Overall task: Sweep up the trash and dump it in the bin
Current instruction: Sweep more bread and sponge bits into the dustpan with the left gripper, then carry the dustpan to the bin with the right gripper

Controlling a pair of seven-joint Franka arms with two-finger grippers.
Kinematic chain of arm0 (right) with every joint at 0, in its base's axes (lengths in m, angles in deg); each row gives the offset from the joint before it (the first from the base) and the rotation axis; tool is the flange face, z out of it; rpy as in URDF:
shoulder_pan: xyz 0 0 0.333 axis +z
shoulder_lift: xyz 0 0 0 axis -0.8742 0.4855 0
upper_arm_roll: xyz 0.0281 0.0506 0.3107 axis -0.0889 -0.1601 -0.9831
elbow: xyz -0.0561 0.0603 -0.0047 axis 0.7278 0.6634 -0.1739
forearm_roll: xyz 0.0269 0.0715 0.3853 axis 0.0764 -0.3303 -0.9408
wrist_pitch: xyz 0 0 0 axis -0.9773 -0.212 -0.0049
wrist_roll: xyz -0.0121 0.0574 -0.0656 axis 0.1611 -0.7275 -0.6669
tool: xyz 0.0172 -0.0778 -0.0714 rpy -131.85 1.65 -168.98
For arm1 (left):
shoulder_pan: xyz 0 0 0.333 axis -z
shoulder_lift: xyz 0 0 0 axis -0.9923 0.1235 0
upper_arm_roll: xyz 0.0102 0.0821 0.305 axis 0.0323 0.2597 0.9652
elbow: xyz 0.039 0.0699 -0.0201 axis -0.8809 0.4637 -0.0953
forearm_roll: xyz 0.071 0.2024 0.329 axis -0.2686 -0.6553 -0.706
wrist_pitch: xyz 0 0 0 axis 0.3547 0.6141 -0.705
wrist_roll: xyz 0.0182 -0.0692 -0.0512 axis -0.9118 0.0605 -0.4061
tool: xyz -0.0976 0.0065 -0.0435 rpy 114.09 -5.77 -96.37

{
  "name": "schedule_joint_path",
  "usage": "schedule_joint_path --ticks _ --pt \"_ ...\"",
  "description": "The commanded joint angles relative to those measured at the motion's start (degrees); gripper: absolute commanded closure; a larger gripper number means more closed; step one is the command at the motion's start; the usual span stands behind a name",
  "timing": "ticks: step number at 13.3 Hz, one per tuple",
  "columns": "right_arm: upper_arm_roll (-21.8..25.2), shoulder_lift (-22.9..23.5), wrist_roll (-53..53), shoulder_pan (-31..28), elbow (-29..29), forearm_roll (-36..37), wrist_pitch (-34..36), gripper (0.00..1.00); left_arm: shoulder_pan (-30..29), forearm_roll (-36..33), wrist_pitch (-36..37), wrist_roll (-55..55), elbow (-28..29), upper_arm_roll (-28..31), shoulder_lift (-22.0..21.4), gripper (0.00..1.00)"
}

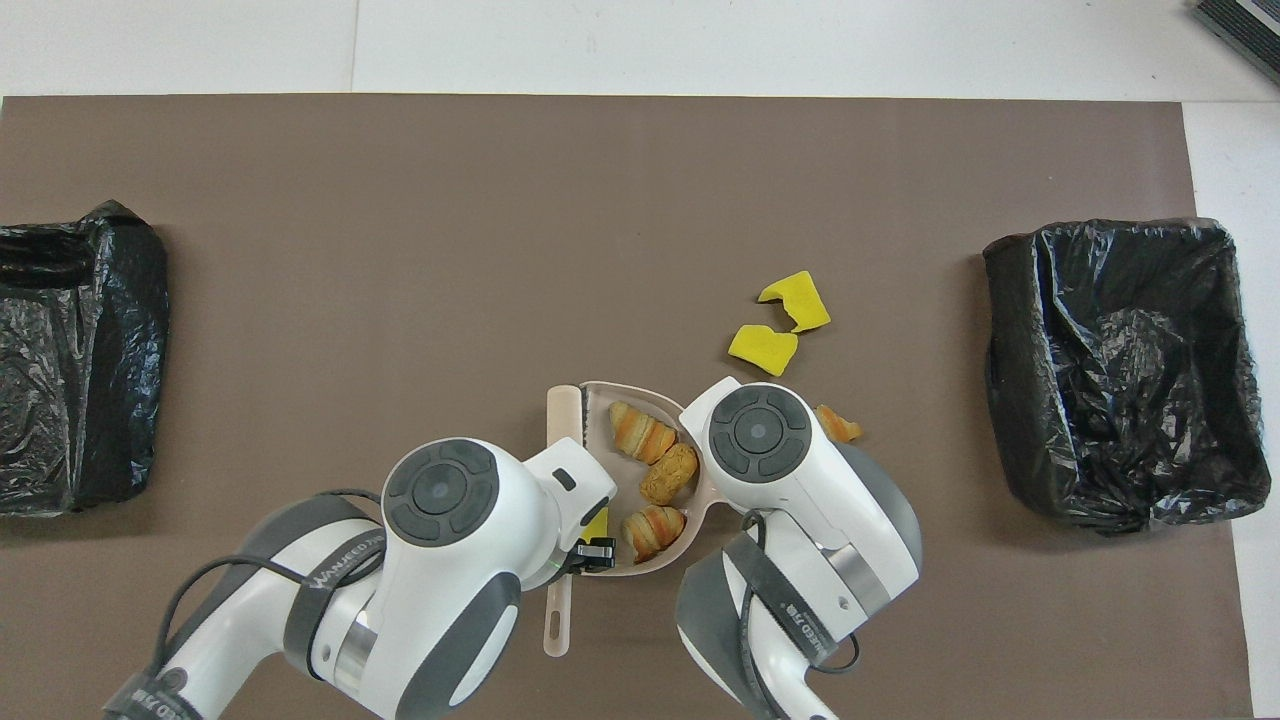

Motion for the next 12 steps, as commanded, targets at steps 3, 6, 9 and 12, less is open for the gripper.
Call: schedule_joint_path --ticks 3,6,9,12 --pt "-0.1 -3.4 -1.8 -3.3 0.6 -0.9 1.8 1.00 -3.0 -0.9 3.4 -3.8 -2.7 -0.5 -1.6 1.00" --pt "-0.1 -7.5 -1.9 -6.2 1.0 -0.9 4.7 1.00 -4.3 -2.8 7.2 -5.6 -1.6 -0.6 -3.3 1.00" --pt "0.0 -9.8 -8.3 -12.1 4.5 -0.9 9.9 1.00 -2.3 -4.1 3.5 -8.7 5.8 -0.9 -8.7 1.00" --pt "0.1 -10.4 -19.3 -22.4 9.9 -0.9 14.3 1.00 3.3 -4.1 -2.3 -12.3 13.5 -1.0 -11.8 1.00"
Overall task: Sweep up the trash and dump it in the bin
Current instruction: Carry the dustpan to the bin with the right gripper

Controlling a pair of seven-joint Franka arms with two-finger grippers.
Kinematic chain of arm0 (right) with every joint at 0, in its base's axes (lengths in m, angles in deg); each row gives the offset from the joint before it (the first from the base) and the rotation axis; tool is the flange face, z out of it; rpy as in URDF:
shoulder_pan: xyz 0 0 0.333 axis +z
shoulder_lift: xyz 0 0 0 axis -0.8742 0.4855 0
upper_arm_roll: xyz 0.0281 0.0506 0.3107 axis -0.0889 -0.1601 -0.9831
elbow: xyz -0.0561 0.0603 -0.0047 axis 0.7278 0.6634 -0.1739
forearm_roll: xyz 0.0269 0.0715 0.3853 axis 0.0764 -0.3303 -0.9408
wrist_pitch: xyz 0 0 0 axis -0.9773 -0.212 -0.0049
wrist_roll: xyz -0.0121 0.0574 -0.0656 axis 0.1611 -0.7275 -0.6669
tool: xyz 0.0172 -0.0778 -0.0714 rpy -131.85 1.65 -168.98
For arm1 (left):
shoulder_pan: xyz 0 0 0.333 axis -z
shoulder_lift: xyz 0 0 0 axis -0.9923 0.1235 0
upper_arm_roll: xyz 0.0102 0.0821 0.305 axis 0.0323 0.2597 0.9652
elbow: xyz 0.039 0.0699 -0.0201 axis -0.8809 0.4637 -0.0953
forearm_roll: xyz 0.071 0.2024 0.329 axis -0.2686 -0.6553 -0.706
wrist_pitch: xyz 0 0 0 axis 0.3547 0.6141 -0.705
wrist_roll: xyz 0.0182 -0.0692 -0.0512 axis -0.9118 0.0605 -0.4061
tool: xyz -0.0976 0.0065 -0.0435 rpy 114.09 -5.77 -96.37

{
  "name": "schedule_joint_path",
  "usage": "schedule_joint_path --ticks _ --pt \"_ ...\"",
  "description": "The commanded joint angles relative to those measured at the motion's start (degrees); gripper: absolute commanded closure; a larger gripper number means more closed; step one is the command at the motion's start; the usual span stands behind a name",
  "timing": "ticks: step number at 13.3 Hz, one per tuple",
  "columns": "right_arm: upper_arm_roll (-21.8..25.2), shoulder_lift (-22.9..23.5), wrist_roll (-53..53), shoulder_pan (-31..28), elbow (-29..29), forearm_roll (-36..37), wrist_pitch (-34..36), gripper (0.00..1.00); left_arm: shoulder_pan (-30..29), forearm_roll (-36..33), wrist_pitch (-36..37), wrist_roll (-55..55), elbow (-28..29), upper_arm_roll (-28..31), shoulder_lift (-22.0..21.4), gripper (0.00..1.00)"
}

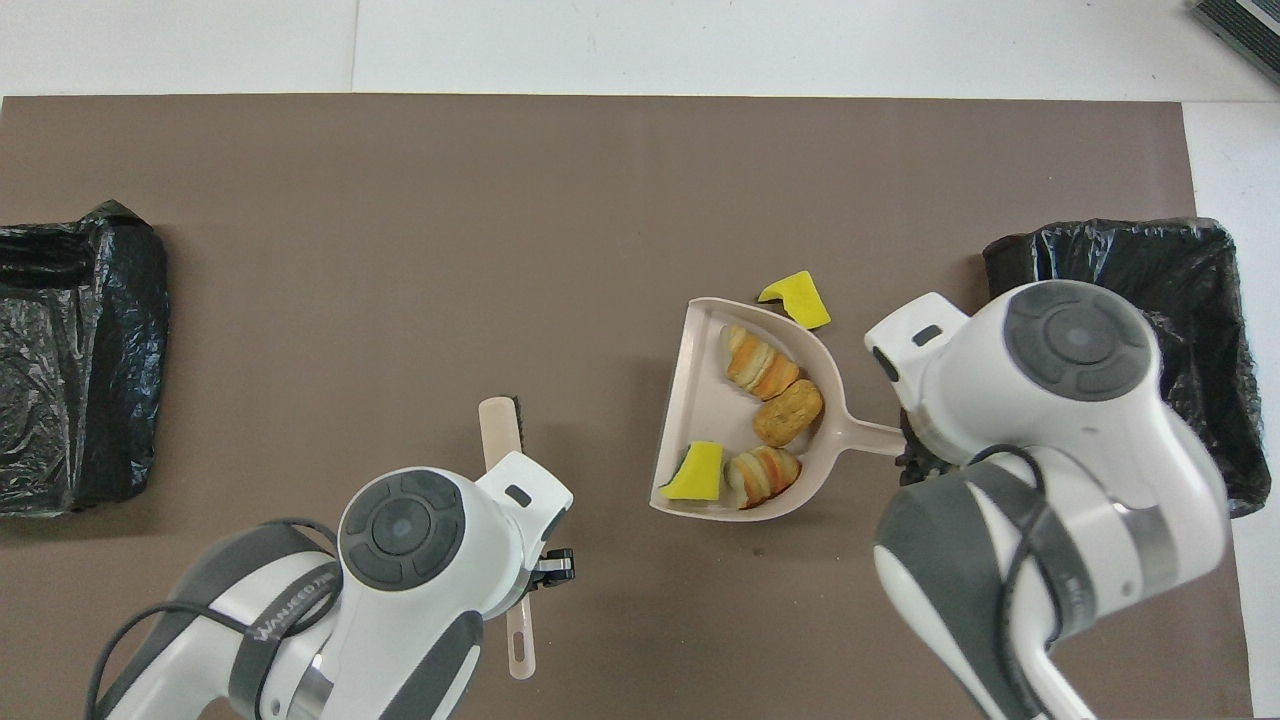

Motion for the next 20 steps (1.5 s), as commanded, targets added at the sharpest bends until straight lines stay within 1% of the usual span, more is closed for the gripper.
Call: schedule_joint_path --ticks 1,2,4,5,6,7,8,9,10,11,13,15,16,17,18,20 --pt "-0.3 0.5 -11.2 -9.9 5.9 -0.9 5.2 1.00 4.8 -0.7 -6.4 -5.5 7.8 0.1 -4.3 1.00" --pt "0.1 1.6 -15.6 -14.5 8.0 -0.6 6.5 1.00 7.2 -0.7 -7.7 -6.7 8.8 0.1 -4.0 1.00" --pt "0.2 4.5 -23.6 -22.6 12.7 0.5 7.1 1.00 9.7 -0.1 -10.3 -7.5 10.4 0.1 -3.5 1.00" --pt "0.3 5.6 -24.9 -25.4 14.4 1.6 7.0 1.00 11.8 0.0 -12.3 -8.7 11.6 0.1 -3.0 1.00" --pt "0.3 5.9 -25.5 -27.6 14.6 4.0 5.7 1.00 12.9 0.1 -14.4 -10.5 12.3 0.1 -2.1 1.00" --pt "0.3 6.3 -26.3 -30.0 14.9 6.6 4.9 1.00 13.0 0.3 -15.4 -10.9 12.6 0.1 -1.2 1.00" --pt "0.3 7.7 -28.6 -32.1 16.0 8.3 4.5 1.00 13.0 1.0 -15.4 -11.0 12.6 0.1 -1.0 1.00" --pt "0.3 9.9 -31.2 -33.8 19.1 9.2 3.0 1.00 13.1 2.8 -15.5 -10.9 12.6 0.1 -0.9 1.00" --pt "0.3 12.7 -34.2 -36.5 22.0 10.9 1.8 1.00 13.4 3.0 -15.4 -10.9 12.6 0.1 -0.5 1.00" --pt "0.3 14.9 -37.0 -38.0 23.9 12.9 -0.8 1.00 13.7 3.2 -15.2 -10.9 12.6 0.1 -0.3 1.00" --pt "0.3 15.5 -38.7 -39.1 23.4 18.3 -8.6 1.00 14.0 3.3 -15.3 -10.7 12.6 0.1 -0.2 1.00" --pt "0.3 16.1 -38.7 -39.3 22.6 24.9 -12.4 1.00 14.8 3.4 -15.4 -10.5 13.6 0.0 -0.2 1.00" --pt "0.2 16.5 -38.7 -38.8 21.7 27.5 -15.0 1.00 15.0 3.4 -15.4 -10.1 13.4 0.1 0.0 0.96" --pt "0.2 16.5 -38.7 -38.4 20.5 29.3 -16.5 1.00 14.7 3.4 -15.4 -10.0 13.2 0.2 0.8 0.47" --pt "0.2 16.5 -38.7 -37.8 19.9 31.5 -17.0 1.00 14.3 3.4 -15.4 -10.3 12.7 0.2 1.1 0.00" --pt "0.2 15.4 -39.0 -36.7 17.2 36.2 -17.2 1.00 12.1 3.6 -14.4 -10.7 10.4 0.3 1.3 0.00"
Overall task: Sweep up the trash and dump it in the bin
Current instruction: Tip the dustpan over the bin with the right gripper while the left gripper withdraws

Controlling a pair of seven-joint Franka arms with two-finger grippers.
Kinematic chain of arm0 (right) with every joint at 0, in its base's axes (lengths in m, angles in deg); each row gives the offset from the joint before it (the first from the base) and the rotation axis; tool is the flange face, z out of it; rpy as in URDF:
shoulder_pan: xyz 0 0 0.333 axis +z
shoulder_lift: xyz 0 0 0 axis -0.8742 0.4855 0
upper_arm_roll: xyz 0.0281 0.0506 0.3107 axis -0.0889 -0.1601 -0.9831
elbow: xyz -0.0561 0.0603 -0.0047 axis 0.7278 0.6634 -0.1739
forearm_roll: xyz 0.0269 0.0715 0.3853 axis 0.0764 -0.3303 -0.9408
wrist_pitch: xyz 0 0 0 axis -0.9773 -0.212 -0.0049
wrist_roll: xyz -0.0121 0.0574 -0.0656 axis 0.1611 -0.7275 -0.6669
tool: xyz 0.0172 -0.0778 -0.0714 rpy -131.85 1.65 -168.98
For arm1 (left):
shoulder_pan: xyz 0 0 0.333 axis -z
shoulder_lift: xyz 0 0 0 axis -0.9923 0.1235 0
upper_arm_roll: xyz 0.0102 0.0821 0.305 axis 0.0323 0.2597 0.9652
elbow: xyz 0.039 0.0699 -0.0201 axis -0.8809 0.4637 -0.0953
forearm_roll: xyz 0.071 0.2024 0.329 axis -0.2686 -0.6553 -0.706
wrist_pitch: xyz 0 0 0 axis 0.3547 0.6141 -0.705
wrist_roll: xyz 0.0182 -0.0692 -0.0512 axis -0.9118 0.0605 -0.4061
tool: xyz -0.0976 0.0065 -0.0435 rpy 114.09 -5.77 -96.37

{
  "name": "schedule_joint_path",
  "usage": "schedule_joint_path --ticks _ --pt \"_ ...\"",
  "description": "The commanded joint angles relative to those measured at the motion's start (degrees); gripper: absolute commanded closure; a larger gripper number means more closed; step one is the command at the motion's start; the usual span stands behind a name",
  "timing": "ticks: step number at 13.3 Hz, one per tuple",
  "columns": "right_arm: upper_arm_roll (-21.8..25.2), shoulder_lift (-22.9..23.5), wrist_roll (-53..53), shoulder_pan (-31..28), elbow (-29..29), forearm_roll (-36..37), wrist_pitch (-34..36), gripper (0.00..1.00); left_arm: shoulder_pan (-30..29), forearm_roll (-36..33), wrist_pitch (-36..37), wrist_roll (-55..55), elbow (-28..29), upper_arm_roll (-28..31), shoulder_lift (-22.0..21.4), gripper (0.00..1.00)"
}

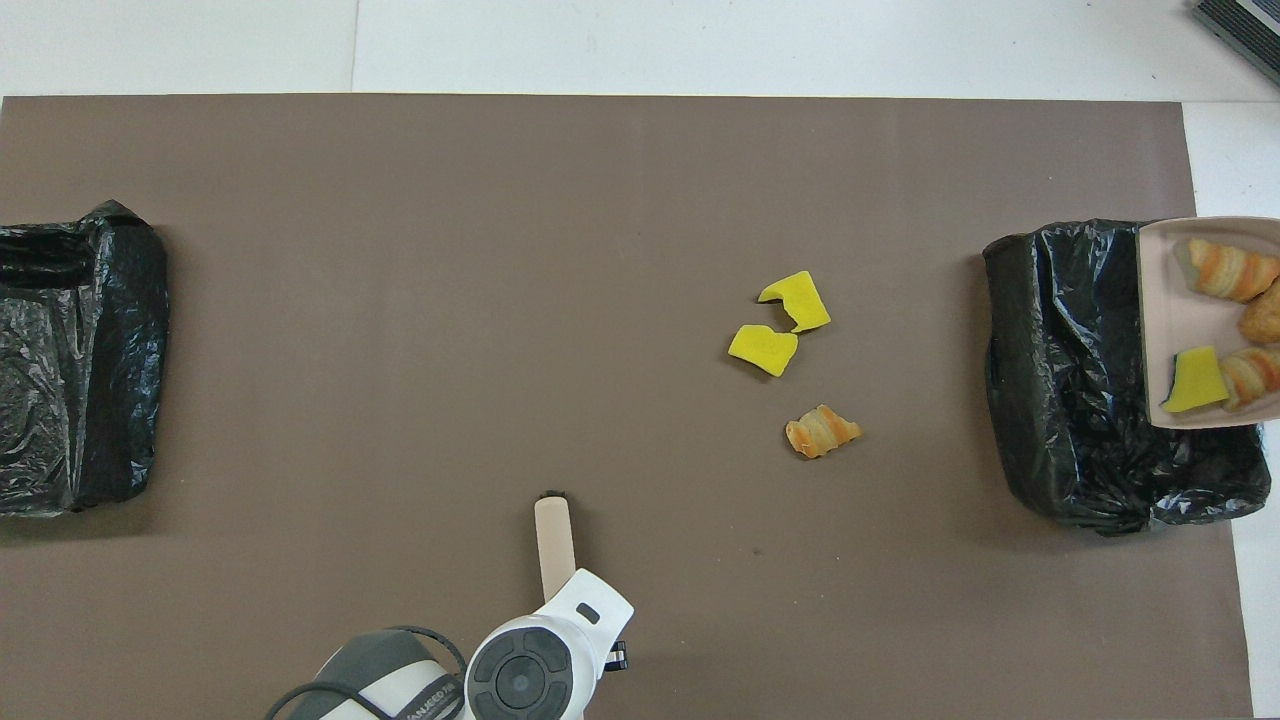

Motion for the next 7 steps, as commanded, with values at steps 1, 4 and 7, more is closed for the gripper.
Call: schedule_joint_path --ticks 1,4,7 --pt "-0.1 -2.6 -1.8 0.5 -4.7 6.4 -2.4 1.00 -3.0 0.7 0.9 -0.4 -3.0 0.6 0.4 0.00" --pt "-0.1 -3.7 -1.9 0.4 -7.1 11.9 -4.5 1.00 -9.3 0.7 5.3 0.1 -7.8 0.8 0.4 0.00" --pt "-0.1 -3.4 -1.8 1.7 -5.8 13.9 -3.6 1.00 -17.2 -0.3 13.7 0.2 -17.5 0.8 2.2 0.00"
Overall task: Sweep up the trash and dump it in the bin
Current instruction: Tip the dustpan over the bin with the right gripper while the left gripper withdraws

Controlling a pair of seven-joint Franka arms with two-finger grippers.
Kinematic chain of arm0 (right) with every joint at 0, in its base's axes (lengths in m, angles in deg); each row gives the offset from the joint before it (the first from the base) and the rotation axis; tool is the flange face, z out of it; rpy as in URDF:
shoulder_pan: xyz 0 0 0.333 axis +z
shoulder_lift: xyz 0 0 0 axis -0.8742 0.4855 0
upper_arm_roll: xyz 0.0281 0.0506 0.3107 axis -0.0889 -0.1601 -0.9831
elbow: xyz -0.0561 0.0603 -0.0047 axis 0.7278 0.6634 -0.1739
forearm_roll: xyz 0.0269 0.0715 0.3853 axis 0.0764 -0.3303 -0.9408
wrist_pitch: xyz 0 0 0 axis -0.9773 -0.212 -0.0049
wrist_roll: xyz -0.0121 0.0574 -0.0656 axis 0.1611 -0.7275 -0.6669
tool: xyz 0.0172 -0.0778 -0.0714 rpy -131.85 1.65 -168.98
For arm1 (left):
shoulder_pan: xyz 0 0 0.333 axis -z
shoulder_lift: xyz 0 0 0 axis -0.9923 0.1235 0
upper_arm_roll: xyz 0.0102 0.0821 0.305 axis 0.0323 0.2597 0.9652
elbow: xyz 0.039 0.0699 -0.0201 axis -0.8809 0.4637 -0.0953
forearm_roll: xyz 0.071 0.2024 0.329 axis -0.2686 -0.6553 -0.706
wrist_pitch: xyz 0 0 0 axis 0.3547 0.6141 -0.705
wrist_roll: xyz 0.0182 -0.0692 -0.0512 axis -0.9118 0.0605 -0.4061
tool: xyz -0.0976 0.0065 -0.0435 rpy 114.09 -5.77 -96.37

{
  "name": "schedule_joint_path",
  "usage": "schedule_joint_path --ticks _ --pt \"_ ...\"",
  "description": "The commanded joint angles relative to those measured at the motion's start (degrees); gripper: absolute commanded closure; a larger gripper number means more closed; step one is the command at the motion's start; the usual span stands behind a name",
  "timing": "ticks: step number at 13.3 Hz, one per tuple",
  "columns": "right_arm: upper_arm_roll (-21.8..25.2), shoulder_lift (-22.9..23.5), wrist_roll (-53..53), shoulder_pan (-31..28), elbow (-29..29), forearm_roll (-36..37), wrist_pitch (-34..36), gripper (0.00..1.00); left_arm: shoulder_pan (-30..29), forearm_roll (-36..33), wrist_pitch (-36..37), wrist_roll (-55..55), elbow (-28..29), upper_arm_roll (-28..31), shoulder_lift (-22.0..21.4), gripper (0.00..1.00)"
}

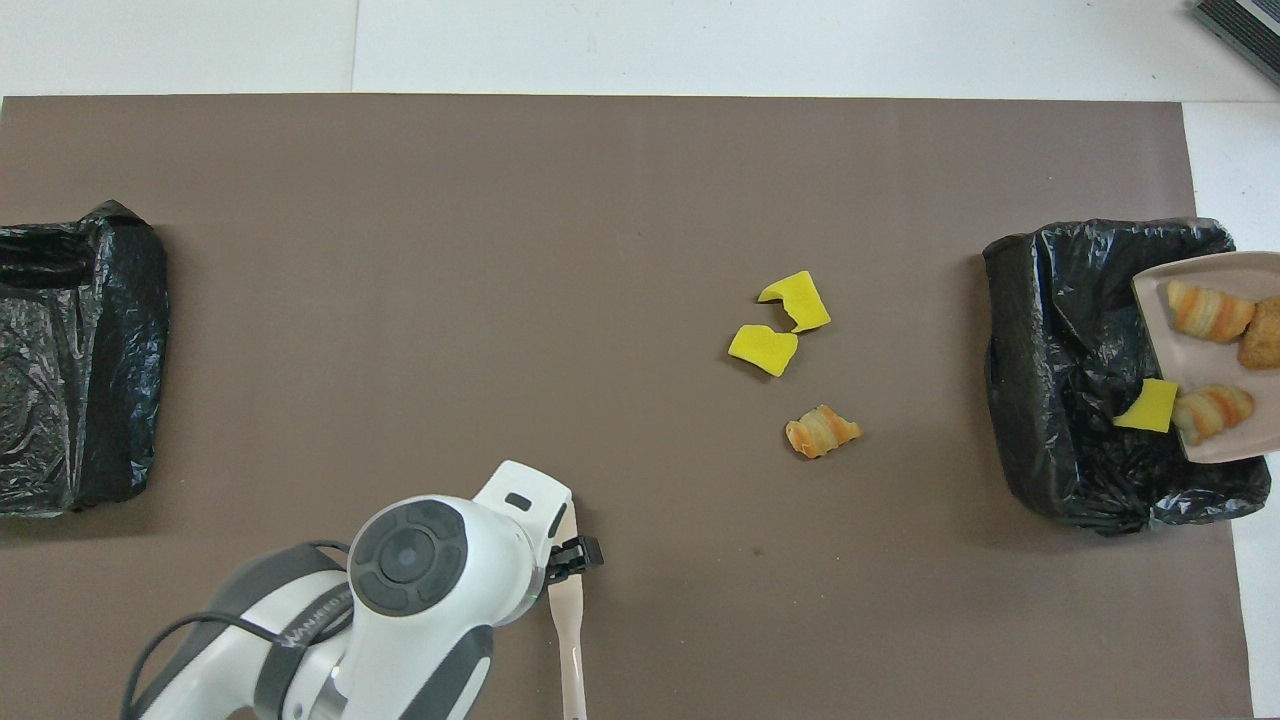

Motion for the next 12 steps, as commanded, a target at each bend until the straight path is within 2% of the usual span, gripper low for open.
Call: schedule_joint_path --ticks 1,4,7,12 --pt "-0.1 -1.6 -1.8 1.0 -0.5 4.8 -0.5 1.00 -5.7 -2.3 5.8 0.3 -7.8 -0.5 2.4 0.00" --pt "-0.1 -1.6 -0.3 2.3 -0.6 8.5 0.0 1.00 -10.7 -7.2 7.4 7.2 -11.5 -0.4 2.4 0.00" --pt "-0.1 -1.8 2.2 3.5 -0.3 9.1 3.4 1.00 -20.0 -7.7 10.5 23.9 -15.4 -0.4 2.4 0.00" --pt "-0.1 -6.2 0.7 1.9 -0.2 10.5 3.6 1.00 -30.4 -9.6 17.2 44.7 -23.5 -0.4 4.2 0.00"
